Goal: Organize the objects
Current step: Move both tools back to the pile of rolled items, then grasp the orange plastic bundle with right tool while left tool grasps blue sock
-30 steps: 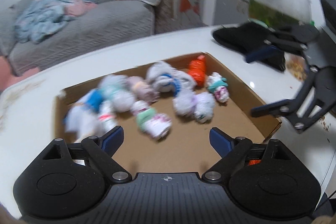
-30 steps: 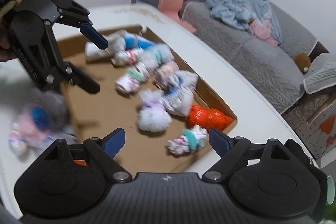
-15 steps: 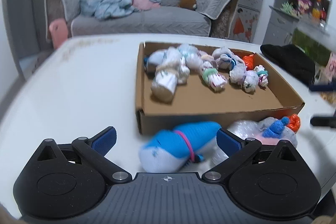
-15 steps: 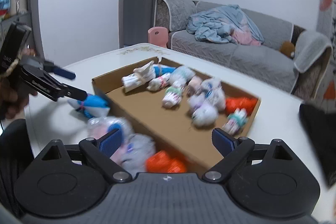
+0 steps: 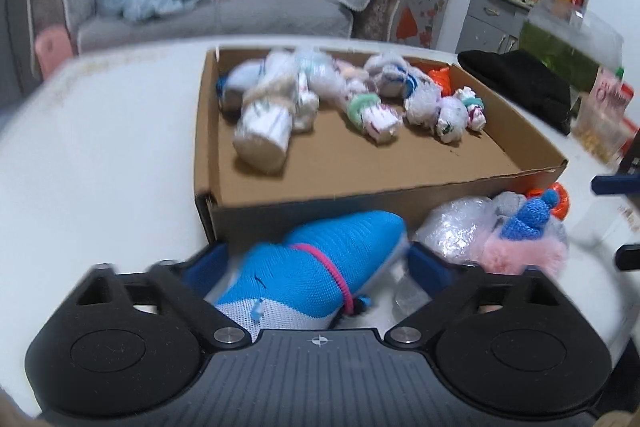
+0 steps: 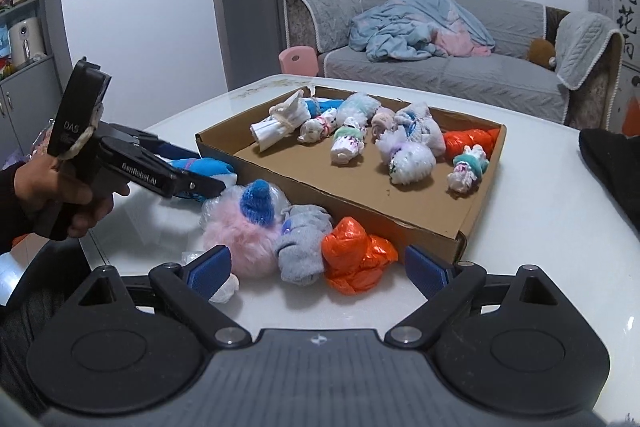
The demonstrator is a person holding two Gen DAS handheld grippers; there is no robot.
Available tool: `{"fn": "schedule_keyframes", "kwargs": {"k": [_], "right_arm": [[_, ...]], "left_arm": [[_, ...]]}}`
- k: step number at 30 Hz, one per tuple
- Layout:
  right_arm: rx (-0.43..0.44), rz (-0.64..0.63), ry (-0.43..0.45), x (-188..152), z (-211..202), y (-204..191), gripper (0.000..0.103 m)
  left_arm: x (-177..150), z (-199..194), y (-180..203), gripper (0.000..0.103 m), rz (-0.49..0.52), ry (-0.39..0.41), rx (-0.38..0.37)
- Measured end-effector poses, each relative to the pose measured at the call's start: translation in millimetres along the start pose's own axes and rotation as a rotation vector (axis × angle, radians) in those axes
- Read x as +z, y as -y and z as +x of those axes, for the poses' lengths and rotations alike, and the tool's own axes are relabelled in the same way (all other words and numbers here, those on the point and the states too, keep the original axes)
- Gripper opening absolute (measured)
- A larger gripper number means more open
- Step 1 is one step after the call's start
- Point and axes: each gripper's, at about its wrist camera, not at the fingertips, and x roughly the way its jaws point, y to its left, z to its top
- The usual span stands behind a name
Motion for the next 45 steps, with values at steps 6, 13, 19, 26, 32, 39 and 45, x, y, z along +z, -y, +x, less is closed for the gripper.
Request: {"fn": "schedule_keyframes", "kwargs": {"k": [6, 13, 19, 26, 32, 39, 45], "right_arm": [[0.011, 0.019, -0.005, -5.8, 2.5, -0.3, 0.093], [0.035, 0.001, 0.004, -3.1, 11.3, -14.7, 0.093], [-0.016, 0.065, 0.035, 0.5, 19.9, -10.9, 0.090], [-0.133, 0.308, 0.055, -4.4, 29.1, 16.4, 0.084], [-0.204, 0.404, 0.048, -11.4, 42.3, 16.5, 0.073], [-0.186, 0.427, 0.057, -12.6, 34.0, 17.9, 0.053], [-0.182, 0.476, 0.068, -16.4, 36.5, 20.5, 0.046]], "left_arm": [[-18.1, -19.7, 10.7, 0.080, -0.027, -0.010, 0.024], [-34.4, -38.8, 17.9, 0.084, -0.056, 0.014, 0.132], [-38.8, -41.4, 19.4, 0.080, -0.020, 0.058, 0.223], [-47.7, -39.0, 15.9, 0.076, -0.021, 0.081, 0.255], [-46.9, -38.1, 17.5, 0.076, -0.011, 0.084, 0.239], [-50.6, -36.1, 20.7, 0.092, 0.003, 0.085, 0.225], [-56.5, -36.8, 19.4, 0.092, 0.023, 0.120, 0.205]]}}
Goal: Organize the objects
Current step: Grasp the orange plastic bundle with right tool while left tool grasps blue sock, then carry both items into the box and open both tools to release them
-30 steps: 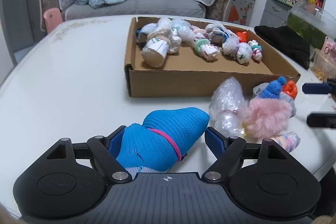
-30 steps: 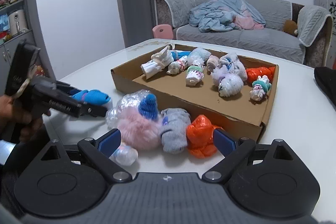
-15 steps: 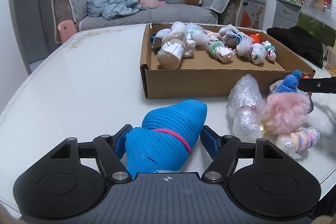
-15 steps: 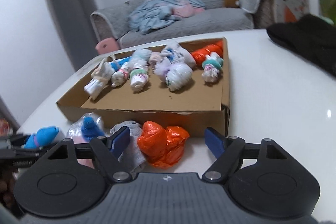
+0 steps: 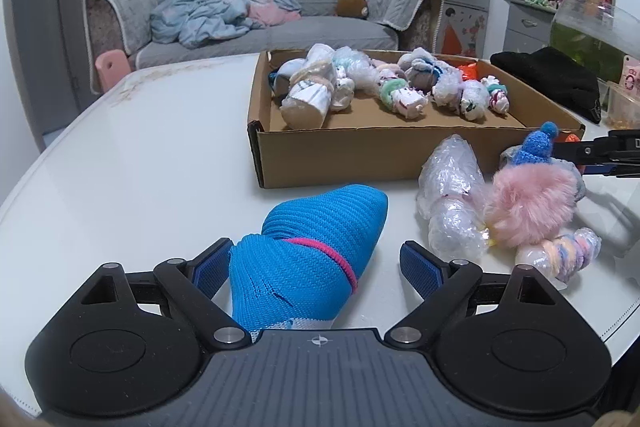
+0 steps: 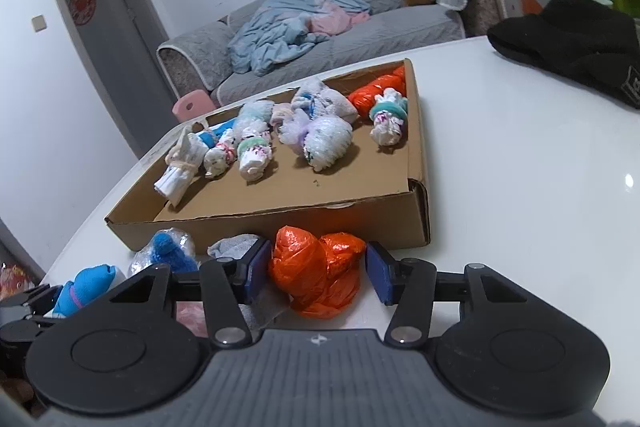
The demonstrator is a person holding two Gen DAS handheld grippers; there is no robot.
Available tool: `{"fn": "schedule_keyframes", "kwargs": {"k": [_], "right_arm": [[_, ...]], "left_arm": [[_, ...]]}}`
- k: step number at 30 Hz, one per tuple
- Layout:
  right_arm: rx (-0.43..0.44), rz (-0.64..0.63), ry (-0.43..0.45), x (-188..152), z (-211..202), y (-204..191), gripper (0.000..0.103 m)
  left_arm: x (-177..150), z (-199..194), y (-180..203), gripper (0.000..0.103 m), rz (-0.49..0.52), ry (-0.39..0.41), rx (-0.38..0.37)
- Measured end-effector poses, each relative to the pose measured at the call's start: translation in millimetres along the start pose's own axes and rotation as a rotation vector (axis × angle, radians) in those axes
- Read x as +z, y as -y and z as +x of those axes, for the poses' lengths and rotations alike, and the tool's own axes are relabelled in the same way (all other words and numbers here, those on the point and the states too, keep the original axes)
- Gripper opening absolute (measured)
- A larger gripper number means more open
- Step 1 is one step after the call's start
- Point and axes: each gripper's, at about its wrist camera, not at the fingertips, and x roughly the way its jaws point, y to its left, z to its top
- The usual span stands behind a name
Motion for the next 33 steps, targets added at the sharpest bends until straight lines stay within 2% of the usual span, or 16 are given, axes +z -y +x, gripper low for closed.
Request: {"fn": "schedule_keyframes", "kwargs": {"k": [3, 5, 6, 7, 13, 19, 26, 33], "right_arm": [[-0.005, -0.002, 0.006, -2.3, -1.6, -0.1, 0.045], [-0.009, -0.014, 0.006, -4.1, -3.7, 0.9, 0.043], [-0.018, -0.025, 0.007, -5.3, -5.4, 1.0, 0.041], [-0.023, -0.035, 0.007, -6.6, -6.8, 1.8, 0.038], [-0.004, -0.062, 0.005, -10.4, -13.6, 11.1, 0.034], [-0.003, -0.073, 0.030, -2.1, -30.3, 17.9, 0.034], [0.027, -0.153, 0.130, 38.4, -69.1, 10.3, 0.034], [0.115, -0.280, 0.192, 92.8, -64.8, -22.9, 0.034]], "left_arm": [[-1.7, -0.4, -1.5, 0.088, 0.006, 0.018, -0.015], [-2.0, -1.4, -2.1, 0.079, 0.011, 0.032, -0.033], [-2.2, -2.4, -2.2, 0.071, 0.010, 0.035, -0.030], [-1.8, -3.2, -2.7, 0.068, 0.001, 0.035, -0.028], [1.4, -6.0, -3.1, 0.060, -0.023, 0.015, -0.026], [13.2, -23.4, -2.8, 0.059, -0.015, 0.009, -0.032], [62.9, -46.8, -11.6, 0.059, -0.038, 0.074, -0.025], [135.0, -51.0, -6.7, 0.059, -0.013, 0.151, -0.021]]}}
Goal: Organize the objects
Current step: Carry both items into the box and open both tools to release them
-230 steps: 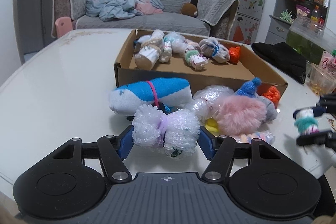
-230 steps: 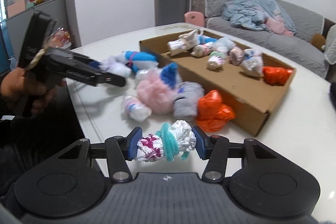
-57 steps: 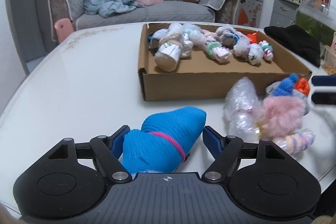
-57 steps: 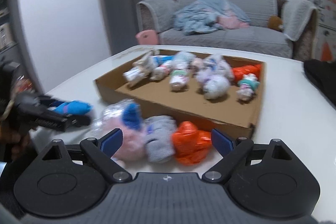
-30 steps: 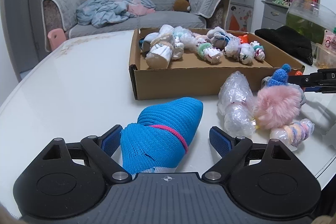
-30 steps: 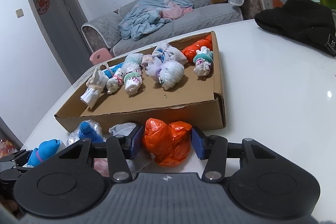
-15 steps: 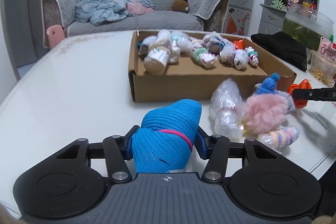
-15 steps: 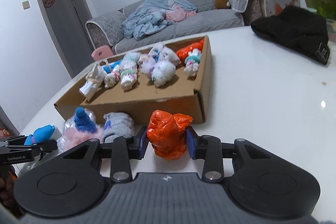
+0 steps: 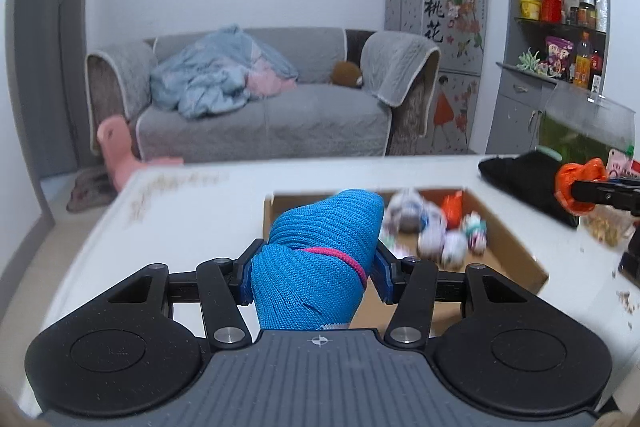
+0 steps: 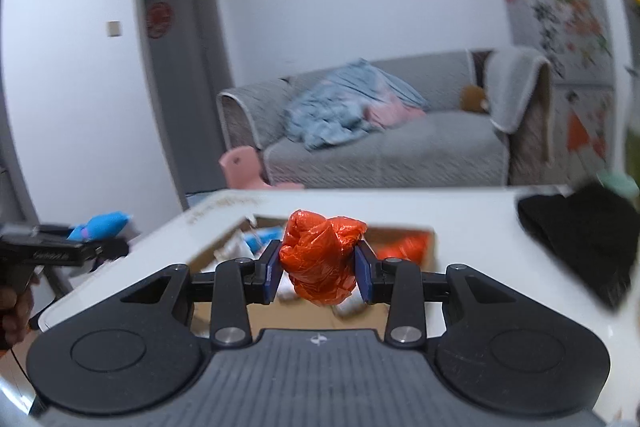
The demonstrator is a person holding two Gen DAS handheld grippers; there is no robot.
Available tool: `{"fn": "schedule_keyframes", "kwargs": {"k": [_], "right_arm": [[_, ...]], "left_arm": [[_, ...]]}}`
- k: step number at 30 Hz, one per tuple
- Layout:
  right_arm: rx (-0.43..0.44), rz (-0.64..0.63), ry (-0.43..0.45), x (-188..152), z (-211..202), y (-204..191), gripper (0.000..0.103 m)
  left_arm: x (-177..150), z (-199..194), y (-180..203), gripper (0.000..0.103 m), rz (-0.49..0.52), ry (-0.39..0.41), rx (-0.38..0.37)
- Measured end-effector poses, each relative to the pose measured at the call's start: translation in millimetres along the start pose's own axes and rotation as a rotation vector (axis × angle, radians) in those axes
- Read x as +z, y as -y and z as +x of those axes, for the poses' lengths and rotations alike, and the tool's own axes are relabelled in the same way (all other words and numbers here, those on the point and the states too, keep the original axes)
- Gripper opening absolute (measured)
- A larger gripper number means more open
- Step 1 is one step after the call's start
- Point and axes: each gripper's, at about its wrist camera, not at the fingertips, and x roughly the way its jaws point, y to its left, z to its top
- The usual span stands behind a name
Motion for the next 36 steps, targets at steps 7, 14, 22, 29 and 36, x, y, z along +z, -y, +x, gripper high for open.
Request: {"fn": "schedule_keyframes", "kwargs": {"k": [7, 14, 22, 29, 36], "right_arm": [[0.101, -0.076, -0.022, 34.5, 41.4, -18.4, 0.034], [0.159, -0.111, -0.113, 38.0, 84.0, -33.5, 0.034], [0.166, -0.141, -0.231, 20.0, 115.6, -38.2, 0.034], [0.182, -0.158, -0.303, 7.7, 132.5, -37.6, 0.035], [0.217, -0.210, -0.384, -6.5, 148.1, -41.4, 0.035]], "left_arm": [[39.6, 20.6, 18.6, 0.059, 0.027, 0.011, -0.032], [36.6, 57.7, 33.3, 0.059, 0.034, -0.060, -0.081], [0.5, 101.7, 24.1, 0.059, -0.017, -0.188, -0.091], [-20.9, 122.3, 18.6, 0.059, -0.025, -0.262, -0.068], [-31.4, 137.8, 9.8, 0.059, -0.042, -0.306, -0.043]]}}
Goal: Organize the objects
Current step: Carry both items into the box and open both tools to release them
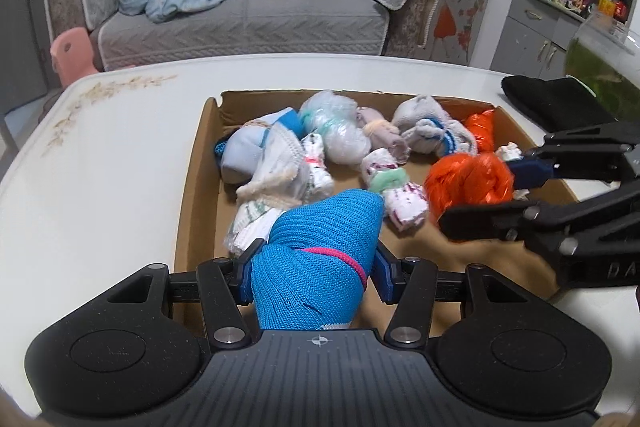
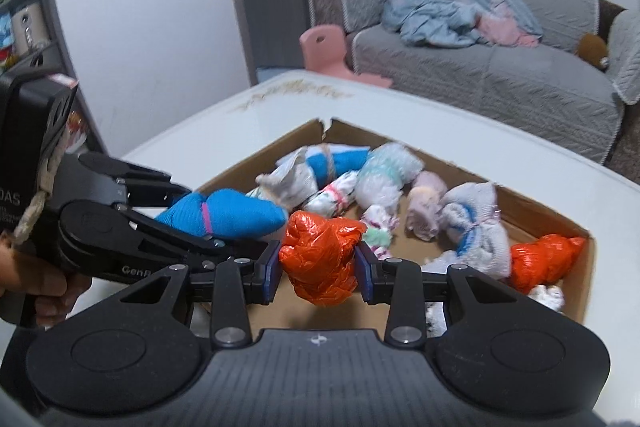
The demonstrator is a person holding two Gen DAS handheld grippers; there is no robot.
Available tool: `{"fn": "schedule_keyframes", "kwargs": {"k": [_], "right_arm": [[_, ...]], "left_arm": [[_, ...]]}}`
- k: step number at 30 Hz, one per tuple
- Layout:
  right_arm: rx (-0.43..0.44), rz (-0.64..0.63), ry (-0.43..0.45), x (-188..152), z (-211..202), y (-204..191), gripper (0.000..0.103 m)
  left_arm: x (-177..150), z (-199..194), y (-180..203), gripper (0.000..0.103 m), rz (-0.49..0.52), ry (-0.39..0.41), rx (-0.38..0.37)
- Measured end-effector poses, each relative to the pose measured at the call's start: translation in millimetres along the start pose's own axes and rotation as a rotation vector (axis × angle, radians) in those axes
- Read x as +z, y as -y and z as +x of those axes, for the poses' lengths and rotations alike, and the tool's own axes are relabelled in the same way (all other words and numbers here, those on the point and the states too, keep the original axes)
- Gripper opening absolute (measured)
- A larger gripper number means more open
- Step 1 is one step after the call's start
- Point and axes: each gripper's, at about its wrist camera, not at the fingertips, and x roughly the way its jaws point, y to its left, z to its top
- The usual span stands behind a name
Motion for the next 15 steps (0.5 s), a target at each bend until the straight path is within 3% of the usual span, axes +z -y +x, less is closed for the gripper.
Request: {"fn": "schedule_keyframes", "kwargs": {"k": [15], "right_arm": [[0.019, -0.220, -0.122, -1.5, 43.6, -17.3, 0.035]], "left_arm": [[-0.9, 24.1, 0.4, 0.060, 0.083, 0.020, 0.131]]}}
